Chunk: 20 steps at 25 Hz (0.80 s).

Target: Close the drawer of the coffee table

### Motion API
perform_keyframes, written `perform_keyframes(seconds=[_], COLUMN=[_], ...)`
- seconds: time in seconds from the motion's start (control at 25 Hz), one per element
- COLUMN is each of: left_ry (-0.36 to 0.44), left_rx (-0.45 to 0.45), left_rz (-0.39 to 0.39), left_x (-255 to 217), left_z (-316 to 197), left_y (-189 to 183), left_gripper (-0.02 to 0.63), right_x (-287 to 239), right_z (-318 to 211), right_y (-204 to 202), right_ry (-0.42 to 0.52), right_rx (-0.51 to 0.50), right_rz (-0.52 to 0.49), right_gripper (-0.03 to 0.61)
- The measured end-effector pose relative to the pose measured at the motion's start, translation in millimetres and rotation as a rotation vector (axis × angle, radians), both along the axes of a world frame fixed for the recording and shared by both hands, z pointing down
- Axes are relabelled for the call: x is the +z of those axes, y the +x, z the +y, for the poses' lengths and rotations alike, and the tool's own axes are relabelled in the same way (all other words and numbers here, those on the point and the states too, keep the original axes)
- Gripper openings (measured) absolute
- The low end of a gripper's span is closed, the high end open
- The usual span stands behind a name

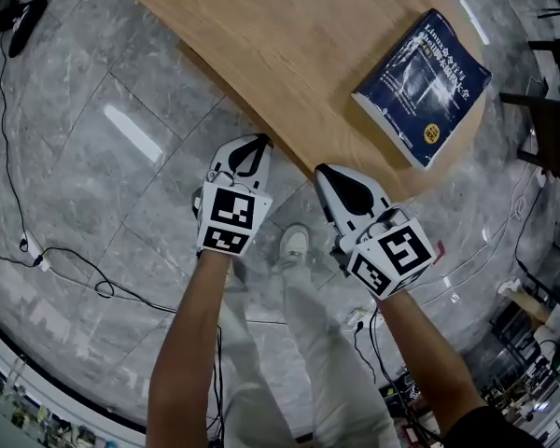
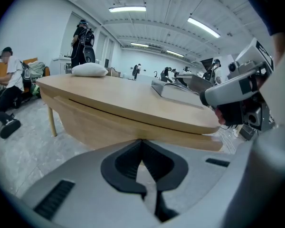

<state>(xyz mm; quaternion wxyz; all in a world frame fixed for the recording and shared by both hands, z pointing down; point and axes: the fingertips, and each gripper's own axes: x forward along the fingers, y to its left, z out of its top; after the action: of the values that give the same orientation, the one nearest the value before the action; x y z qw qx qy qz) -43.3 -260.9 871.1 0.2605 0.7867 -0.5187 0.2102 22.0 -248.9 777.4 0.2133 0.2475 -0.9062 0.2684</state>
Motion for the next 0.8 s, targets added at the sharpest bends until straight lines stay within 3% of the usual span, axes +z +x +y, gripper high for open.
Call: perform_keyframes(seconds=[0.8], left_ry=[0.002], left_rx=[-0.014], left_rz=[0.019], left_x=[-2.8], left_z=[-18.5], left_y=[8.7], left_gripper=[0.002], right_x=[2.0], right_z=[-2.9], right_y=[12.6], right_ry=[-0.009], right_rx=[0.018], right_rz=[0.007], right_gripper=[0.014])
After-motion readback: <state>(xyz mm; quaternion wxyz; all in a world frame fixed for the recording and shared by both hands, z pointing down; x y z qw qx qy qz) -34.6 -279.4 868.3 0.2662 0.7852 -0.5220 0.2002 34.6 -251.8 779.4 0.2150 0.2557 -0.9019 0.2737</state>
